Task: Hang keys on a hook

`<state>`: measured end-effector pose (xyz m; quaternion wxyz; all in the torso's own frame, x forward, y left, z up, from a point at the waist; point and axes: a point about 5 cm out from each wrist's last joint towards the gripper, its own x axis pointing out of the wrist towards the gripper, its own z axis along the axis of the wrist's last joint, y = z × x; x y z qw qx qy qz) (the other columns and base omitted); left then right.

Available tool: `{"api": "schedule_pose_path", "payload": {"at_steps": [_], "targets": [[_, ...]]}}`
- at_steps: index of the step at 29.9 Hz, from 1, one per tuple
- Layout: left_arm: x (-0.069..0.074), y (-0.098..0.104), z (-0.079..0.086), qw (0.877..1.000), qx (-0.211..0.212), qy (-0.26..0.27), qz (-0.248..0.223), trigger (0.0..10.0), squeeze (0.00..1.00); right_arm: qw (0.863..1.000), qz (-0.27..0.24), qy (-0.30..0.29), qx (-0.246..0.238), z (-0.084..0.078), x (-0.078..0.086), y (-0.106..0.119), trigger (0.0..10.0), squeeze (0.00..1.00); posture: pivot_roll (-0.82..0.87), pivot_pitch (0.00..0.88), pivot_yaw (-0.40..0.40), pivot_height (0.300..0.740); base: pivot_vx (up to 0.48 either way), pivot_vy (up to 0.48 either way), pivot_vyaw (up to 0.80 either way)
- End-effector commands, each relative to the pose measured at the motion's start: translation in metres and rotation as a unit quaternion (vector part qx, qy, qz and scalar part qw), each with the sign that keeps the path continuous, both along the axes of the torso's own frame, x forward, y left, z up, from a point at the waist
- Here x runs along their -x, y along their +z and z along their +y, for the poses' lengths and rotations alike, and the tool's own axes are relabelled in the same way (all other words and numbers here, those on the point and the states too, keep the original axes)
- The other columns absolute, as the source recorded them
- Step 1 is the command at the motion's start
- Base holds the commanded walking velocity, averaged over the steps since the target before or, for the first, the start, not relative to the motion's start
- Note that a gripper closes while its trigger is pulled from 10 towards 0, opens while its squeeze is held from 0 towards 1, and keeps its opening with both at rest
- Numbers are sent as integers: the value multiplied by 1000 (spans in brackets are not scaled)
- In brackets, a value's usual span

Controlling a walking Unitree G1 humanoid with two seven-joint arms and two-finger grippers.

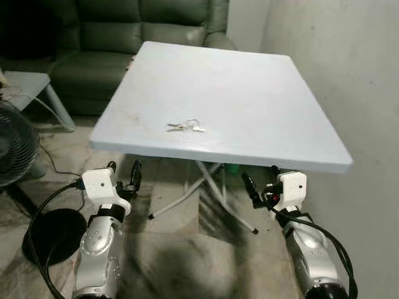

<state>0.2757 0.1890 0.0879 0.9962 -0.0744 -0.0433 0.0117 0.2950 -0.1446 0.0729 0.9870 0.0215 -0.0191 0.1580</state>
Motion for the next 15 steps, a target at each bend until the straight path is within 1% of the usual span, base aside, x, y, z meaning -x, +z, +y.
{"api": "schedule_pose_path", "payload": {"at_steps": [1, 9, 11, 15], "targets": [[-2, 3, -3, 1000, 3, -6, -4, 10000, 0, 1000, -5, -4, 6, -6, -1, 3, 10000, 0, -69, 40, -51, 740, 0, 480, 0], [-2, 3, -4, 1000, 0, -8, -4, 10000, 0, 1000, -5, -3, 5, -6, -1, 3, 10000, 0, -69, 37, -51, 740, 0, 480, 0], [-2, 2, -4, 1000, 0, -8, -4, 10000, 0, 1000, -5, -3, 5, -5, -1, 3, 10000, 0, -70, 35, -51, 740, 0, 319, 0], [-2, 2, -4, 1000, -4, -6, -2, 10000, 0, 1000, -5, -2, 6, -5, -1, 3, 10000, 0, -70, 35, -51, 740, 0, 0, 0]]}}
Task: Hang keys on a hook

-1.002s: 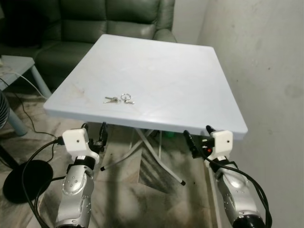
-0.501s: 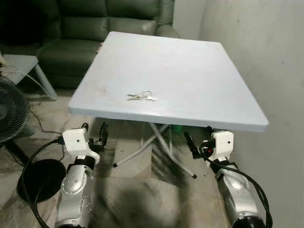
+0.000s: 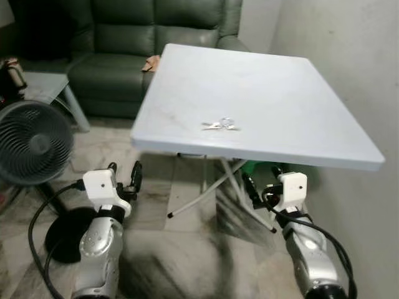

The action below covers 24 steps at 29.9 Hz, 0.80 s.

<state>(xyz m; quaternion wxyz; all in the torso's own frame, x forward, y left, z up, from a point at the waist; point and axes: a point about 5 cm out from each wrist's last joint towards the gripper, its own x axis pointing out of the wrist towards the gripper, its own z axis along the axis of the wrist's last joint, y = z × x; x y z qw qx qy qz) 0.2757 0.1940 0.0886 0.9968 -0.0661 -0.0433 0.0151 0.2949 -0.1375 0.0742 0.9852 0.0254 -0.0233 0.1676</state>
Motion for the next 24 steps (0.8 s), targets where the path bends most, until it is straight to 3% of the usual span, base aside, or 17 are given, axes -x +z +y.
{"api": "schedule_pose_path", "payload": {"at_steps": [1, 11, 24], "targets": [[-2, 1, -9, 1000, 3, -8, -1, 10000, 0, 1000, -2, -11, 10, -12, -1, 2, 10000, 0, -70, 35, -51, 740, 0, 0, 0], [-2, -3, -13, 1000, 3, -13, 22, 10000, 0, 1000, -1, -9, 12, -12, 0, 1, 10000, 0, -67, 26, -53, 740, 0, 0, 0], [-2, -6, -21, 997, -44, -32, 45, 10000, 0, 1000, -1, -5, 12, -10, 0, 1, 10000, 0, -63, 28, -54, 740, 0, 0, 0]]}}
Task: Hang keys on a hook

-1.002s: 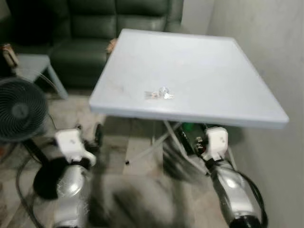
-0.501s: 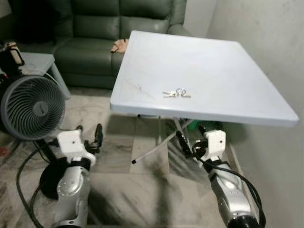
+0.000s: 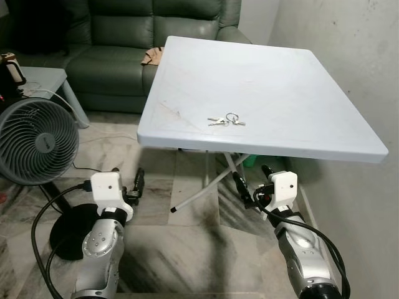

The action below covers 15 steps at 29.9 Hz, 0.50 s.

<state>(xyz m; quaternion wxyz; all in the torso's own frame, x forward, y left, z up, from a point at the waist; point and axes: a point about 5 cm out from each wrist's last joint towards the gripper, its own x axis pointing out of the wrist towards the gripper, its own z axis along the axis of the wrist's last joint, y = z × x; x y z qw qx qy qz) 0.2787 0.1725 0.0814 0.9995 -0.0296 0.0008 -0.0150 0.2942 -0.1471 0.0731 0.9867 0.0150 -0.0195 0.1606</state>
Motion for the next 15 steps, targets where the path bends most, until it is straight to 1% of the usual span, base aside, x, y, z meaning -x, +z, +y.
{"api": "schedule_pose_path", "payload": {"at_steps": [1, 7, 15], "targets": [[1, 1, 0, 1000, -8, -4, 3, 10000, 0, 1000, -3, 2, 1, 0, -1, 2, 10000, 0, -63, 28, -53, 740, 0, 0, 0], [0, 1, -2, 1000, -5, -17, 7, 10000, 0, 1000, -4, 2, 0, 0, -1, 3, 10000, 0, -63, 33, -52, 740, 0, 0, 0], [0, 3, -2, 1000, -4, -21, 7, 10000, 0, 1000, -5, 3, -1, 1, -1, 4, 10000, 0, -62, 41, -49, 740, 0, 0, 0]]}}
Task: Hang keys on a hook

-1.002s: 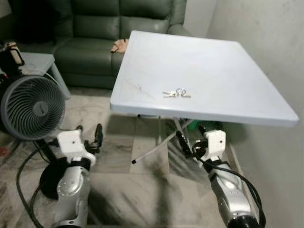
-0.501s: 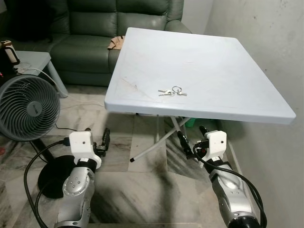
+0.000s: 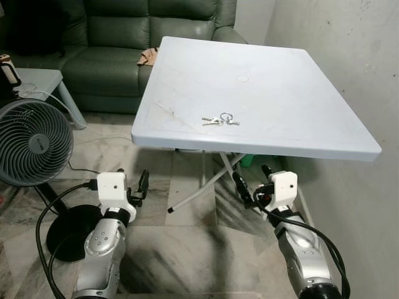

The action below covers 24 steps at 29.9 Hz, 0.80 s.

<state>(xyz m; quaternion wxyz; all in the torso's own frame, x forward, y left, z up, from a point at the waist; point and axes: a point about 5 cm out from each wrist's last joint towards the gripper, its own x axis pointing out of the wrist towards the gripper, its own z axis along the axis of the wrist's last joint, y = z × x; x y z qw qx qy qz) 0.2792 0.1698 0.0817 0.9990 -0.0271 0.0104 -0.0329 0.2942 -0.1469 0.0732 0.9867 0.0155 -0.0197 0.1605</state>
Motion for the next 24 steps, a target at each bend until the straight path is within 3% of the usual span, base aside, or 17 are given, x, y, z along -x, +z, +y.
{"api": "schedule_pose_path", "payload": {"at_steps": [1, 24], "targets": [[0, 3, 0, 1000, 0, -3, -1, 10000, 0, 1000, -5, 3, -1, 1, -1, 4, 10000, 0, -62, 41, -49, 740, 0, 0, 0], [-2, 5, 0, 1000, 5, -6, -1, 10000, 0, 1000, -4, 1, -3, 2, -1, 3, 10000, 0, -68, 47, -43, 740, 34, 0, 0]]}}
